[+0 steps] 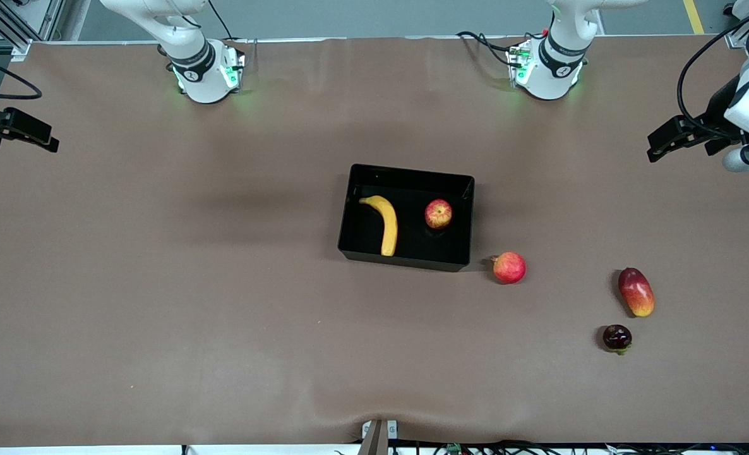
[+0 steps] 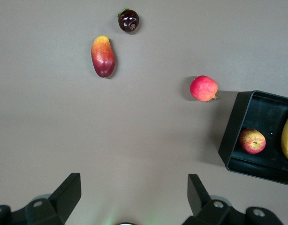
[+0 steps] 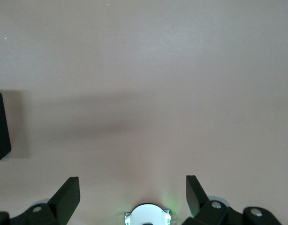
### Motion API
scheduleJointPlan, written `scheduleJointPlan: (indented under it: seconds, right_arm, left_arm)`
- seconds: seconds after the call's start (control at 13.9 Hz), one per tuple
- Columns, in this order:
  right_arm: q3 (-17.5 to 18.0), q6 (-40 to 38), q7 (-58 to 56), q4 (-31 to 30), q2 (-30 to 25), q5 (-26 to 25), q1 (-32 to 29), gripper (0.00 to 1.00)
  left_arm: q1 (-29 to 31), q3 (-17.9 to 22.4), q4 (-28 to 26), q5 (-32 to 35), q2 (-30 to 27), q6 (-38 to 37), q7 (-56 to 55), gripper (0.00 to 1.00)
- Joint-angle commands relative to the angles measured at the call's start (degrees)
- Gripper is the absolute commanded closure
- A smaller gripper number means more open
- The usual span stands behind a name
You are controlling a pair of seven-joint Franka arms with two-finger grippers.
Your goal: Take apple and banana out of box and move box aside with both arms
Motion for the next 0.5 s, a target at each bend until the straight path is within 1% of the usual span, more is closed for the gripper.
scheduleJointPlan:
  seconds: [0.0,0.36,0.43]
  right_arm:
    - [0.0,-0.5,0.4,0.8,0.3,-0.1,-0.1,0.00]
    - [0.0,-0.6,0.3,1.0,0.2,-0.6,-0.3,0.00]
    - [0.0,-0.6,0.3,1.0,0.2,-0.6,-0.3,0.00]
  left_arm:
    - [-0.1,-0.1,1.2,1.2,0.5,-0.9,0.8,0.00]
    - [-0.6,-0.2,1.5,1.1,1.2,-0.9,0.5,0.00]
    - [-0.8,-0.5,2.6,1.2,2.1,-1.0,0.3,0.00]
